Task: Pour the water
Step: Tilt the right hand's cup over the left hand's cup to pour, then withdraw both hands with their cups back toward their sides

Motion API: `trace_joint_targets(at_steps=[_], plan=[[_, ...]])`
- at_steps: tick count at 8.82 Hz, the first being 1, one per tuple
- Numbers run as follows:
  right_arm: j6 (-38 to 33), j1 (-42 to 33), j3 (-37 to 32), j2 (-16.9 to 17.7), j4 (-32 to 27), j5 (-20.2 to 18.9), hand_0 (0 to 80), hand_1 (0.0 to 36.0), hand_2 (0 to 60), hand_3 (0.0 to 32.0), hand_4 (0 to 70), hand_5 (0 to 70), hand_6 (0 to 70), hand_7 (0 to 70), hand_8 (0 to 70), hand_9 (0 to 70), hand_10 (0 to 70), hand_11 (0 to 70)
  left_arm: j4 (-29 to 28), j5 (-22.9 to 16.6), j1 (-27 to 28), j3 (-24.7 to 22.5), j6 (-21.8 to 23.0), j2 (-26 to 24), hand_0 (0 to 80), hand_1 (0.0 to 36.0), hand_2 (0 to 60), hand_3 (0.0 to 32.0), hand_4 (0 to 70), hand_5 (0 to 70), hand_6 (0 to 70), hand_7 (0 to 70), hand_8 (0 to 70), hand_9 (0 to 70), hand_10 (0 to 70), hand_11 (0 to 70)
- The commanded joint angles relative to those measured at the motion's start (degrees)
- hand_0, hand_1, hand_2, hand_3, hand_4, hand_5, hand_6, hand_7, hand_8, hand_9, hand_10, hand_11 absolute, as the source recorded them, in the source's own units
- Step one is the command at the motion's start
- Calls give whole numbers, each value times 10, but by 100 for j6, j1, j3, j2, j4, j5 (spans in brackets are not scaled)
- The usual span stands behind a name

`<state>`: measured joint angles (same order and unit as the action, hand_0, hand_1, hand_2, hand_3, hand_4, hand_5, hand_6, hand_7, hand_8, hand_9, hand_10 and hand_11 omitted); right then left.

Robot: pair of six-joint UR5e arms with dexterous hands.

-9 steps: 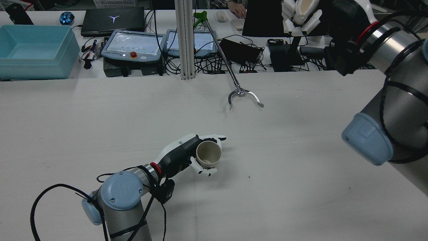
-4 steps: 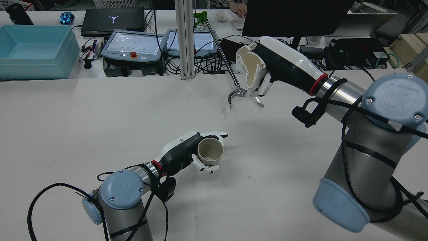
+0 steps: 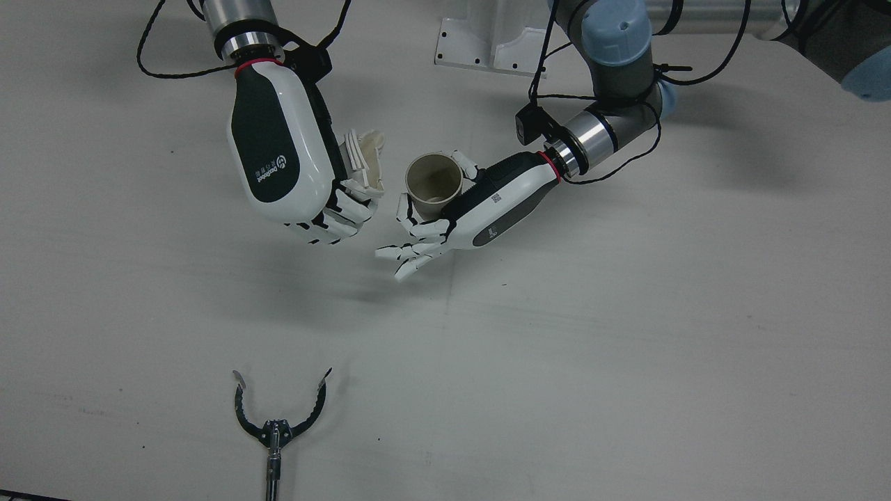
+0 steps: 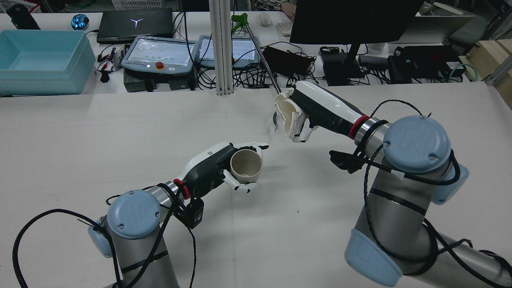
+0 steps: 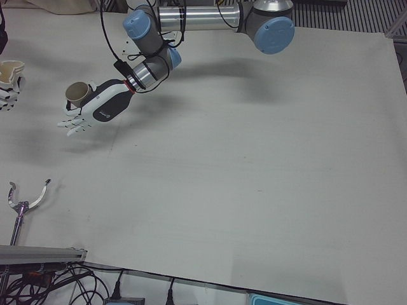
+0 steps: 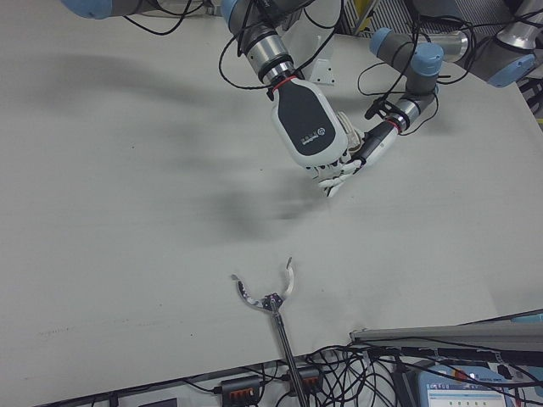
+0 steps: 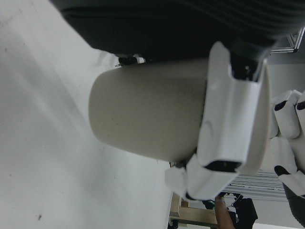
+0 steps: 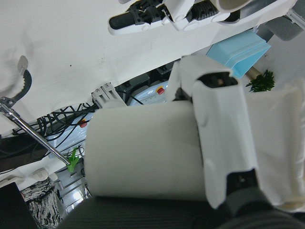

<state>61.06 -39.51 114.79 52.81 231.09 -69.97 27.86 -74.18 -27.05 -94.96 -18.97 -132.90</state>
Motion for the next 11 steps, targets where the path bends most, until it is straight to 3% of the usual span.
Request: trace_joint_targets(at_steps=[1, 2, 3, 4, 6, 8, 9, 10, 11], plan=[[-537, -353, 977, 837, -29, 71, 800, 360, 600, 0, 700, 700, 700, 700, 533, 700, 464, 680, -191, 9, -116, -5, 165, 184, 698, 360, 600, 0, 700, 700, 104, 171, 15, 37, 40, 85], [-1586, -913, 1227, 1271, -47, 45, 800, 360, 600, 0, 700, 700, 700, 700, 528, 695, 471, 692, -315, 9, -247, -40, 349, 376, 685, 360, 600, 0, 696, 700, 102, 167, 15, 37, 43, 88], [-2249, -1754, 1256, 1354, -64, -172, 800, 360, 600, 0, 700, 700, 700, 700, 536, 700, 495, 700, -386, -26, -510, -171, 542, 674, 702, 360, 600, 0, 698, 700, 99, 169, 17, 40, 48, 96], [-2526, -2728, 1195, 1459, -273, -905, 800, 360, 600, 0, 700, 700, 700, 700, 563, 700, 535, 700, -508, -35, -660, -503, 735, 1243, 683, 360, 600, 0, 688, 700, 96, 167, 16, 40, 49, 97], [-3812, -3911, 689, 2552, -1892, -1578, 800, 360, 600, 0, 700, 700, 700, 700, 601, 700, 626, 700, -1243, -140, -1011, -874, 965, 2499, 668, 360, 600, 0, 683, 700, 105, 179, 20, 45, 51, 100], [-4172, -4266, -199, 3407, -3503, -1939, 800, 360, 600, 0, 700, 700, 700, 700, 611, 700, 652, 700, -2113, -360, -1512, -893, 1001, 3529, 679, 360, 600, 0, 691, 700, 101, 175, 18, 43, 49, 97], [-4181, -4450, -699, 3742, -4197, -2011, 800, 360, 600, 0, 698, 700, 700, 700, 606, 700, 649, 700, -2457, -474, -1679, -841, 1001, 3882, 686, 360, 600, 0, 674, 700, 101, 173, 18, 43, 50, 98], [-4155, -4600, -1269, 3954, -4900, -2012, 800, 360, 600, 0, 661, 700, 700, 700, 621, 700, 680, 700, -2730, -649, -1960, -762, 1001, 4077, 694, 360, 600, 0, 700, 700, 109, 180, 20, 45, 52, 101], [-4363, -4732, -2197, 4017, -5742, -2012, 800, 360, 600, 0, 642, 700, 700, 700, 638, 700, 700, 700, -2959, -790, -2223, -622, 992, 4131, 675, 360, 600, 0, 700, 700, 109, 180, 20, 45, 53, 102]])
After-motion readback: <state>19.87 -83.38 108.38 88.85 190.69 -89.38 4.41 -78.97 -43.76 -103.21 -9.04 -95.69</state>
